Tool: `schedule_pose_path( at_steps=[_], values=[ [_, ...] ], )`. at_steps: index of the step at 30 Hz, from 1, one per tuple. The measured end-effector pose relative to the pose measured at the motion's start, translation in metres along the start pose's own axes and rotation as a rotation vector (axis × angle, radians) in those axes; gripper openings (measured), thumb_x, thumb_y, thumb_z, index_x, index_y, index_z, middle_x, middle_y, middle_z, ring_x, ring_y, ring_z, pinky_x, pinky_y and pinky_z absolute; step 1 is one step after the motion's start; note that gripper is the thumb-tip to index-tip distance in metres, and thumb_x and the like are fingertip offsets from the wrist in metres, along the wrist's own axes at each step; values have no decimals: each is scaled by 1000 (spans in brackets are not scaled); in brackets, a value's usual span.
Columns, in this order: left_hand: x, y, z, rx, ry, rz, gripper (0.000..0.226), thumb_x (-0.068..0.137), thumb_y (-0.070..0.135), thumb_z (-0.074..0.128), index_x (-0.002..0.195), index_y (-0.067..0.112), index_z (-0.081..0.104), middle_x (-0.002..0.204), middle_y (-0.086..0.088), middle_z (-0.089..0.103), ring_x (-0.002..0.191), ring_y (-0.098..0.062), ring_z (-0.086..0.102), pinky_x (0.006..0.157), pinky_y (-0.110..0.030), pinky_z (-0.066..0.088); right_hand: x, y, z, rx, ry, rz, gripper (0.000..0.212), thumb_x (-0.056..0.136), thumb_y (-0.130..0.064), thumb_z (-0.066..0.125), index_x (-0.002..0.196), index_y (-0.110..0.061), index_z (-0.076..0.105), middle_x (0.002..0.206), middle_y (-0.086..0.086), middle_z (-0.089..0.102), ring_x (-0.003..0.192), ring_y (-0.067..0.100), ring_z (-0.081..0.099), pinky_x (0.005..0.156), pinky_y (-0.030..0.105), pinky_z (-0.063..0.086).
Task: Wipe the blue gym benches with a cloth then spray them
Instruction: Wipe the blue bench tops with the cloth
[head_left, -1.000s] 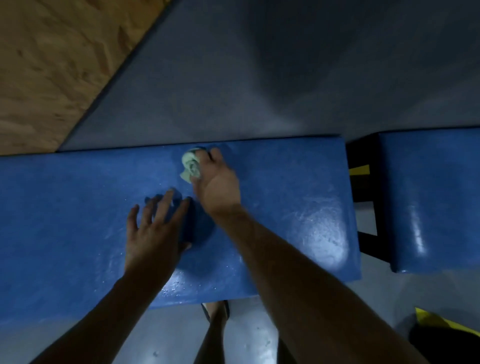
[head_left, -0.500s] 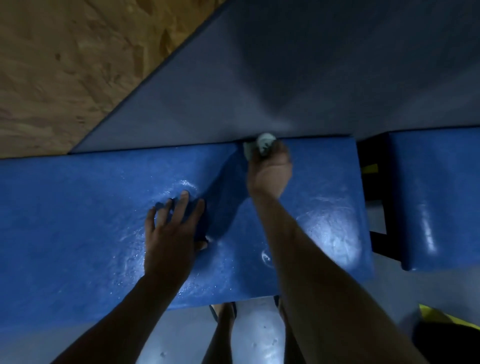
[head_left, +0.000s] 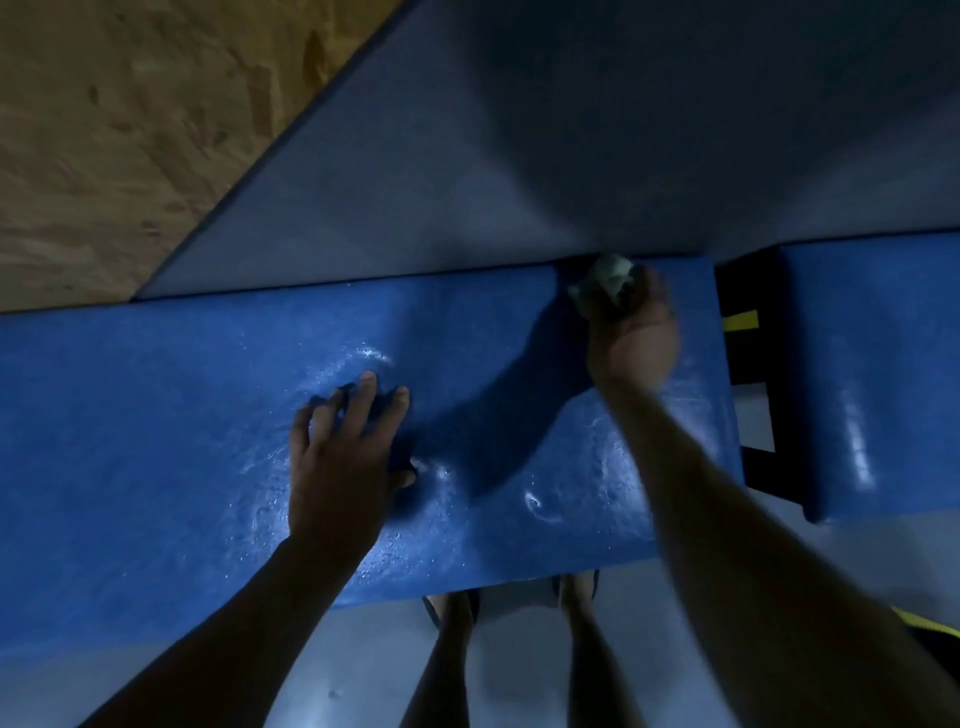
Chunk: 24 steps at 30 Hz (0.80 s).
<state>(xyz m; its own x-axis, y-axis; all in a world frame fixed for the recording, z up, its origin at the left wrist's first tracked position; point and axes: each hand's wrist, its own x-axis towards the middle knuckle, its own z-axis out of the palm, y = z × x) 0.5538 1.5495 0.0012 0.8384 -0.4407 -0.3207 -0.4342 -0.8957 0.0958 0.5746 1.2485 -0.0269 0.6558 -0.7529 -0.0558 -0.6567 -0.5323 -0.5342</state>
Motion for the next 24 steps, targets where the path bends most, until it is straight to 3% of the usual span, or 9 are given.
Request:
schedule_pose_path(
  at_steps=[2,6,8,11,14,17,19,21,24],
  values=[
    [-1,-2,2,-17,34,15,89,58,45,85,138,23,51,151,-8,42,125,-39,46,105,-56,33,-44,-37,26,67,-38,-56,45,78,-51,71,109,-18,61,104,3,65,89,26,63,67,33,46],
    [0,-1,1,-9,19,4,90,54,46,88,134,26,54,149,-7,45,124,-40,46,105,-56,33,-105,-79,43,-142,-294,-638,41,77,-41,54,112,-21,60,94,2,65,69,30,63,60,33,47],
    [2,0,-1,3,-7,-9,90,56,49,87,136,29,52,150,-5,44,126,-38,45,107,-55,32,-82,-62,29,-232,-312,-784,43,77,-44,58,115,-23,61,90,0,66,70,29,64,62,33,44],
    [2,-2,0,8,-12,-6,90,59,51,84,139,29,49,151,-3,42,127,-36,44,107,-53,32,-29,-13,-5,-327,-122,-684,42,83,-52,55,112,-22,63,86,4,70,69,32,66,57,31,45],
    [2,-3,2,-5,13,-3,89,60,49,84,139,29,49,151,-3,42,126,-36,44,107,-53,32,4,24,-49,-356,-35,-205,48,85,-61,56,116,-24,54,93,15,69,83,39,65,60,32,35],
    [0,-3,5,-63,65,-1,89,58,45,86,137,25,53,150,-6,45,125,-39,46,106,-55,33,-18,22,-35,-187,46,135,42,89,-45,58,124,-24,50,100,13,68,91,38,64,65,30,33],
    [-1,-3,6,-88,76,-6,89,57,46,87,137,24,54,150,-7,44,124,-40,46,106,-56,33,-64,-1,-5,-128,20,89,47,89,-41,56,131,-22,48,100,10,68,88,37,65,63,31,38],
    [-1,-3,6,-77,65,-4,91,57,47,87,138,25,53,151,-7,43,125,-41,45,107,-56,32,-115,-28,20,-69,-115,-126,51,85,-46,52,131,-25,46,96,8,69,80,36,65,61,36,48],
    [-2,-5,10,-71,90,24,90,59,47,85,139,24,53,152,-8,43,123,-41,46,106,-56,32,-142,-43,17,-131,-324,-509,50,80,-50,50,123,-24,51,87,1,68,66,31,64,56,34,50]
  ],
)
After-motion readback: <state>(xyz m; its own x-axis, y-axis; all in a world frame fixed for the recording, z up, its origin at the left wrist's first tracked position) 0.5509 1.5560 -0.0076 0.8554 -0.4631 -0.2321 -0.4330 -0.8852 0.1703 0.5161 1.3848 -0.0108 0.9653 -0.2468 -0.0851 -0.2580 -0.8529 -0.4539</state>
